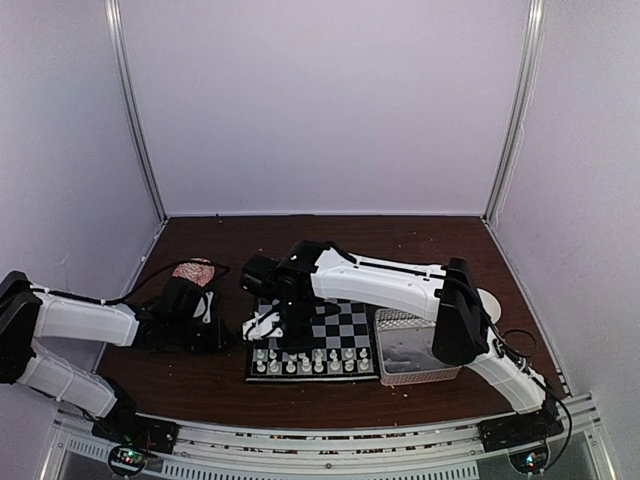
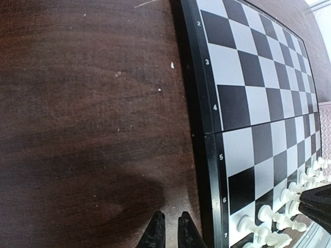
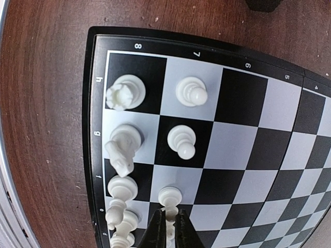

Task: Set up the chess pieces on the board
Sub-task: Place the chess piece on the chessboard.

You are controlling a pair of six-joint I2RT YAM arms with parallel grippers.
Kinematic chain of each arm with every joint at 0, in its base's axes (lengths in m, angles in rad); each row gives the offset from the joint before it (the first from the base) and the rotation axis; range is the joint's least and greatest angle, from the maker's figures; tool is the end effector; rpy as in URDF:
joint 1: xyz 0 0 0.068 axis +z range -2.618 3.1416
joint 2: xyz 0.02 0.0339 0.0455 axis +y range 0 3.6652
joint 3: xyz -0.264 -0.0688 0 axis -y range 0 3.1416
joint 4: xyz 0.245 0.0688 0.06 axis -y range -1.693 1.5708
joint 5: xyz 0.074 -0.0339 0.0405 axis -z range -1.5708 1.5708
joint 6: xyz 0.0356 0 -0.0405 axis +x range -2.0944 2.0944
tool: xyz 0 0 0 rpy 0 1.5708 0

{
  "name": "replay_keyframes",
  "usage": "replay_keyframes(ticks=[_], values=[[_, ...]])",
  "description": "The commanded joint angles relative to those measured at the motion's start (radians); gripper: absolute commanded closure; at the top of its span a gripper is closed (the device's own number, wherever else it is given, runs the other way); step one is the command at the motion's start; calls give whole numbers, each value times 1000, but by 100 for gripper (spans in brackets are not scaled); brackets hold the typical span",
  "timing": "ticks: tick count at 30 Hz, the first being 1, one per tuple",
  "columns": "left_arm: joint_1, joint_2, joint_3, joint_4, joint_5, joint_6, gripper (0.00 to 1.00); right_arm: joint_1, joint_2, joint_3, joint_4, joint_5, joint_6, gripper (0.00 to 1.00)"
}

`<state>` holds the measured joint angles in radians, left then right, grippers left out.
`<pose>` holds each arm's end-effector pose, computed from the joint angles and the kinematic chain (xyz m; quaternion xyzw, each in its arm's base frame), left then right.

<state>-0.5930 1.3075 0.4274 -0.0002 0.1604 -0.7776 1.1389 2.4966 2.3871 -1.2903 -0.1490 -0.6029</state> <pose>0.1819 -0.1294 0.1336 -0.0595 0.9365 -0.2719 0.2135 0.2043 0.4560 0.1975 -0.7641 0.6351 0.0941 0.0625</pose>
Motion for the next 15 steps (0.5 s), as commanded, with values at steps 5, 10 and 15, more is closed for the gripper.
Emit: replay_keyframes(ticks=[5, 10, 15], values=[[-4, -5, -21, 42, -2, -8, 90, 9, 22, 0, 4, -14, 5, 96], [-4, -4, -21, 43, -1, -8, 90, 11, 24, 5, 18, -12, 11, 96], [-5, -7, -24, 44, 0, -11, 90, 12, 27, 7, 25, -10, 12, 96]])
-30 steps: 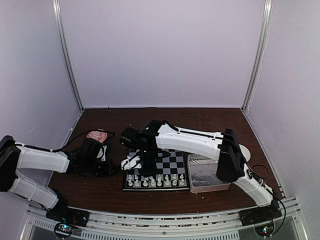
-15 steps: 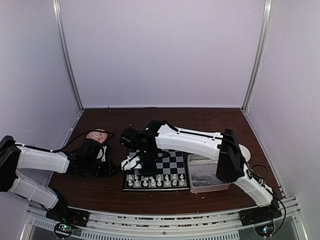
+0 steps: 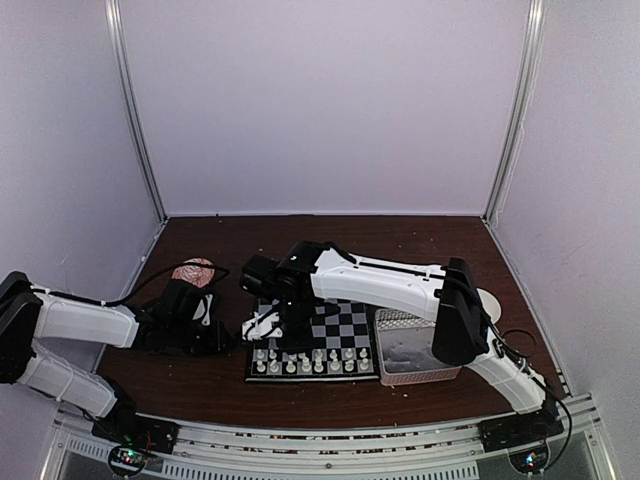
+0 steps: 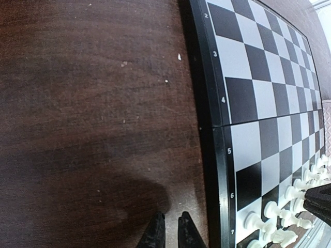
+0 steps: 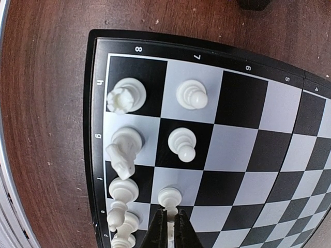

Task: Set up the chess pieces on the board
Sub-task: Place the chess piece on the chessboard, then reset both arms

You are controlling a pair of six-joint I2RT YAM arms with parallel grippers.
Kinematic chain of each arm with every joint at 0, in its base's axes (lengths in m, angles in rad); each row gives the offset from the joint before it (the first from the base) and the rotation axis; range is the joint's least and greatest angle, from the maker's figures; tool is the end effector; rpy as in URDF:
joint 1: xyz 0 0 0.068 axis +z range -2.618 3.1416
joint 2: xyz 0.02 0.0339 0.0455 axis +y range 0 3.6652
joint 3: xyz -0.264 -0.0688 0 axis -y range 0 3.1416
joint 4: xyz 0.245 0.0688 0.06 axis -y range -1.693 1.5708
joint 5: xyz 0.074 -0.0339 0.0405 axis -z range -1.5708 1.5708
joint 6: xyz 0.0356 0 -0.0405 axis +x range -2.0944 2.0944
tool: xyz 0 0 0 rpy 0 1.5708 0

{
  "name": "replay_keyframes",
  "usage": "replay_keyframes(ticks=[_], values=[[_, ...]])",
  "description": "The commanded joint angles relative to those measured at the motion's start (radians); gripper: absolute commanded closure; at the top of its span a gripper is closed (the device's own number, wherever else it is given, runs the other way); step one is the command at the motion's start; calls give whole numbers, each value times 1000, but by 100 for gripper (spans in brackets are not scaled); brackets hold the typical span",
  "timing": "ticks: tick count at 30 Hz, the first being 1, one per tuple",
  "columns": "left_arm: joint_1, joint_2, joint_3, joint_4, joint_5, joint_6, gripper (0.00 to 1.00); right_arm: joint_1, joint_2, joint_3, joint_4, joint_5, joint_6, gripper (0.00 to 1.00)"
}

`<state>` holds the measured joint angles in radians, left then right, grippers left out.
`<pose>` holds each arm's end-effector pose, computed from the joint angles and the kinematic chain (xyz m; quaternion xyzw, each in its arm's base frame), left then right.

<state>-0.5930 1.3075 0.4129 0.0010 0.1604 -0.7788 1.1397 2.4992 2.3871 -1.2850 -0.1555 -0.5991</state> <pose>0.1791 -0.1276 0.1298 -0.0607 0.9386 -0.2682 0.2084 0.2041 0.4569 0.1964 -0.7631 0.6358 0.0977 0.0627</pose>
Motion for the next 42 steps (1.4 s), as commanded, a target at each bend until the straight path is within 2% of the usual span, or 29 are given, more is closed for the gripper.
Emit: replay_keyframes(ticks=[1, 16, 22, 26, 28, 31, 34, 35, 36, 37, 38, 39, 42], values=[[-4, -7, -9, 43, -1, -8, 90, 12, 26, 7, 23, -2, 8, 96], [-5, -18, -10, 33, -5, -13, 90, 14, 41, 35, 24, 43, 15, 97], [-4, -132, 31, -60, -67, 25, 82, 9, -106, -22, 55, 76, 24, 79], [-5, -244, 127, -220, -163, 118, 75, 9, -242, -48, 96, 74, 27, 66], [-5, -285, 180, -258, -190, 187, 73, 7, -287, -41, 104, 61, 29, 62], [-4, -318, 265, -292, -223, 300, 65, -1, -350, -45, 102, 72, 35, 60], [-4, -303, 400, -337, -244, 493, 54, -57, -467, -122, 141, 75, 85, 56], [-3, -287, 446, -357, -266, 543, 46, -90, -523, -176, 171, 69, 106, 52], [-2, -270, 492, -376, -299, 585, 10, -130, -584, -237, 220, 68, 129, 45], [-1, -252, 537, -392, -337, 616, 3, -177, -645, -315, 275, 68, 155, 34], [0, -236, 576, -400, -377, 649, 2, -225, -707, -392, 325, 79, 178, 5], [2, -217, 605, -399, -415, 672, 2, -274, -762, -460, 379, 98, 204, 0], [15, -200, 634, -336, -504, 716, 2, -434, -928, -655, 514, 168, 249, 0]])
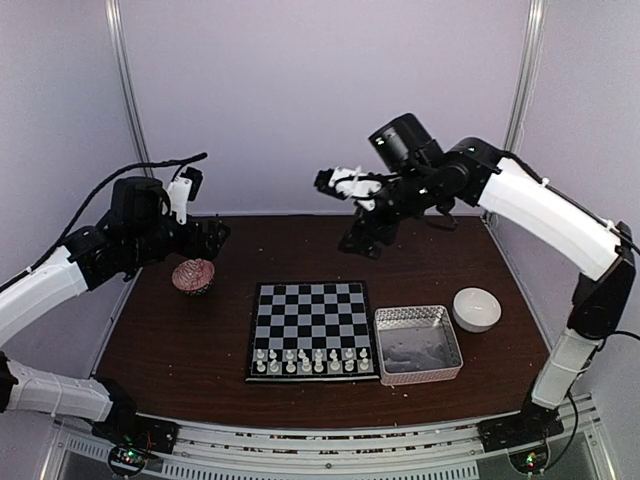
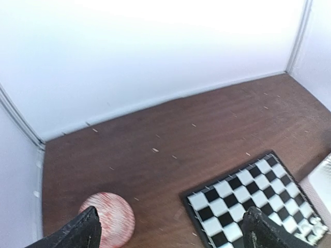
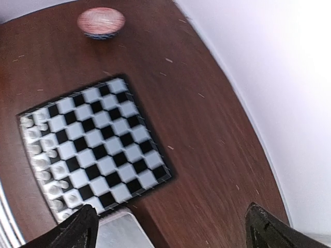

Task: Set up the chess pieces on the board
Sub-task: Reset both arms

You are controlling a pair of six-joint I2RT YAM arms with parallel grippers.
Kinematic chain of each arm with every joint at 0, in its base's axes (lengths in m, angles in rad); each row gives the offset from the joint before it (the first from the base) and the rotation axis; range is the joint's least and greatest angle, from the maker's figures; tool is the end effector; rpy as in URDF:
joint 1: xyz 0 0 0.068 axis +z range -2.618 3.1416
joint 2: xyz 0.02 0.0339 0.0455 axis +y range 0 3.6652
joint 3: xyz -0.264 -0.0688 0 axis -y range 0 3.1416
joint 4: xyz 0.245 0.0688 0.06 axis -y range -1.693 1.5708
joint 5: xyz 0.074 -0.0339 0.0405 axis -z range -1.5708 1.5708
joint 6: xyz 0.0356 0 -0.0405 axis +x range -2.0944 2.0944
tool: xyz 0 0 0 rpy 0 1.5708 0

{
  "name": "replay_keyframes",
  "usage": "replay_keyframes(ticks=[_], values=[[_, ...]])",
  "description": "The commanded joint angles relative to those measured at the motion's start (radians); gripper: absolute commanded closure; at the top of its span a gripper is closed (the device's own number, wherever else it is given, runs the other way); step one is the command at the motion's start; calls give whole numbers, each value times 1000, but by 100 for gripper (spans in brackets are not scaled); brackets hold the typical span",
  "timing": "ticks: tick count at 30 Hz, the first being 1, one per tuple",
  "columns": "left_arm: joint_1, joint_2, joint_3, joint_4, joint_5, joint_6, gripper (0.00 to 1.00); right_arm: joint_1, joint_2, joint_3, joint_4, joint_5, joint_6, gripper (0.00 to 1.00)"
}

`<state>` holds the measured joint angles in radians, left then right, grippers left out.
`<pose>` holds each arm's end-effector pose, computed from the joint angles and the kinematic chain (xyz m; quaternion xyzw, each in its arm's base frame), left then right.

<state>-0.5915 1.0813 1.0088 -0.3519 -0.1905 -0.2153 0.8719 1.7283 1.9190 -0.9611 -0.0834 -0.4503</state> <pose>0.2062 -0.1304 0.3437 0.1057 0.8313 -0.1384 0.5279 0.2352 0.2845 0.4033 -0.5778 0.7163 0.1190 0.3726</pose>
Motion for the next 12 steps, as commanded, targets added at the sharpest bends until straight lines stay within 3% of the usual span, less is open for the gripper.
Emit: replay_keyframes(ticks=[1, 3, 5, 7, 12], values=[[22, 28, 36, 53, -158, 159, 2, -216, -215, -247, 233, 91, 111, 0], [34, 35, 26, 108, -172, 156, 2, -302, -326, -415, 344, 96, 150, 1], [50, 42, 20, 137, -173, 151, 2, -358, -448, -605, 559, 226, 253, 1], [63, 52, 18, 150, -186, 150, 2, -393, -526, -720, 661, 386, 366, 1], [89, 46, -28, 209, -204, 156, 2, -567, -586, -851, 762, 218, 491, 0]])
